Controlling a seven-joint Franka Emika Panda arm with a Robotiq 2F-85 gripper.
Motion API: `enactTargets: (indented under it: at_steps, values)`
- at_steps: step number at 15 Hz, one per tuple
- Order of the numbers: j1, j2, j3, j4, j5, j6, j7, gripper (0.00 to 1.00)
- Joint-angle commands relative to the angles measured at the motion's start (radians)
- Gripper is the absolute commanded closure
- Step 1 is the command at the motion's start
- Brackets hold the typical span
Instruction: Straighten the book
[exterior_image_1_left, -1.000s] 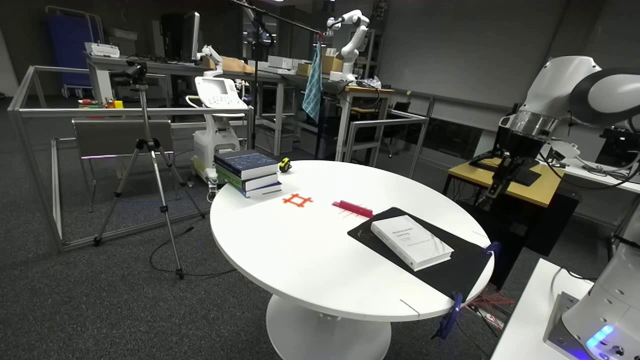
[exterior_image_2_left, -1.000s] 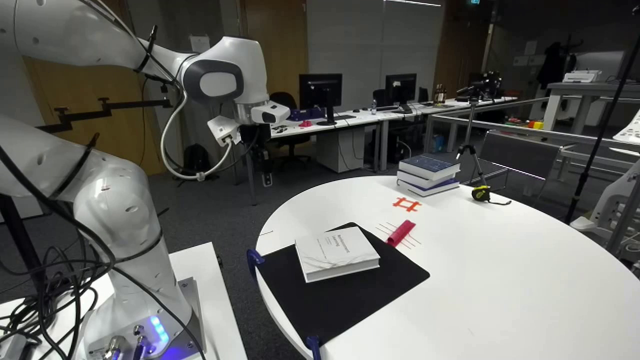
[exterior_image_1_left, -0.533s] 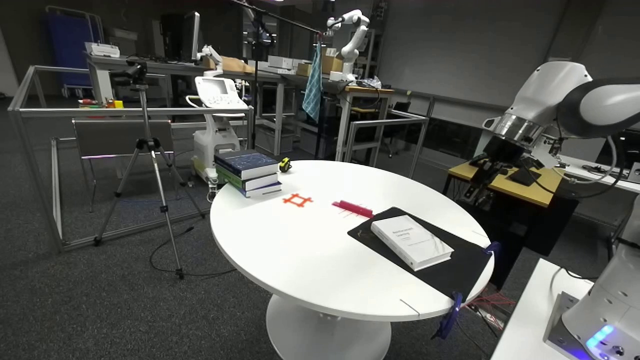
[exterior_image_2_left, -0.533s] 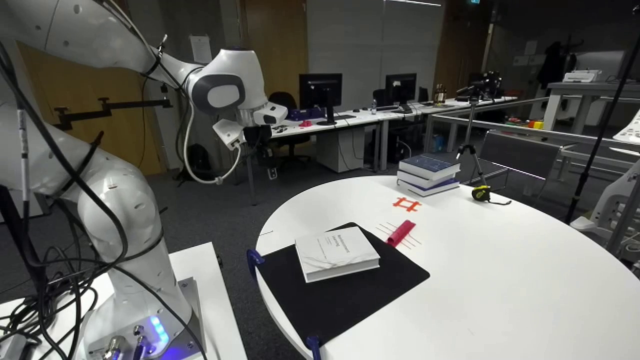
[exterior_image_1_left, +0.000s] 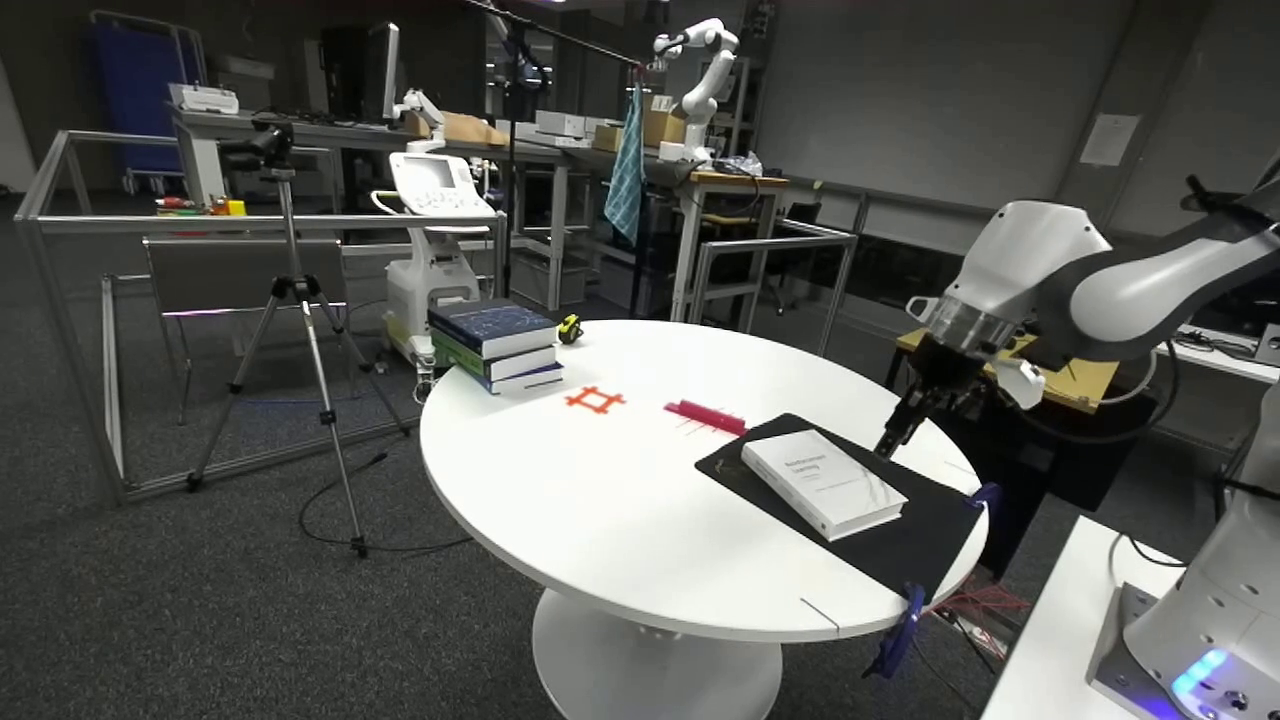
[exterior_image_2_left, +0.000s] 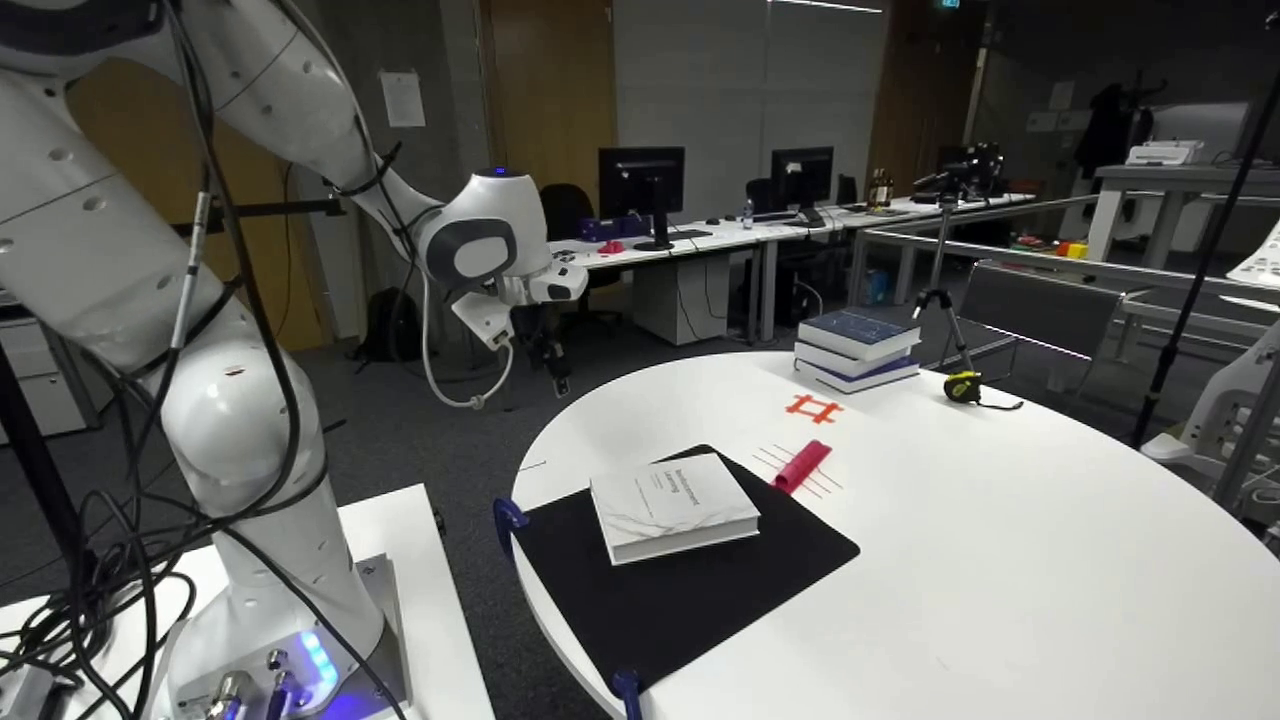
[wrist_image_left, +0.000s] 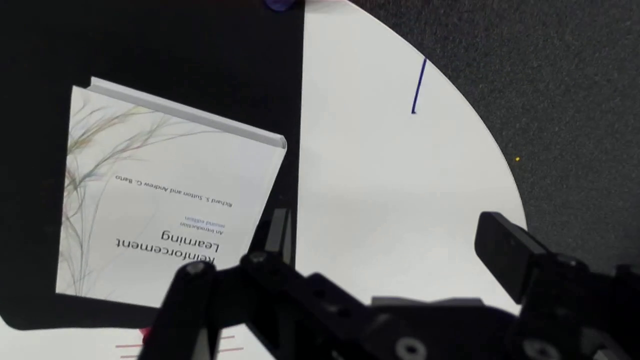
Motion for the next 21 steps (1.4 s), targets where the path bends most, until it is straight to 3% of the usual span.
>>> enactTargets:
  at_steps: [1, 6, 7, 8, 21]
  values:
    - [-0.002, 0.154, 0.001, 0.043, -0.023, 0.069, 0.005, 0.00]
    - [0.000, 0.283, -0.005, 0.136, 0.000, 0.100, -0.021, 0.00]
    - [-0.003, 0.300, -0.007, 0.162, 0.006, 0.053, -0.016, 0.00]
    - [-0.003, 0.253, 0.002, 0.113, -0.001, 0.065, -0.001, 0.00]
    - [-0.004, 0.271, 0.004, 0.122, -0.001, 0.065, -0.001, 0.00]
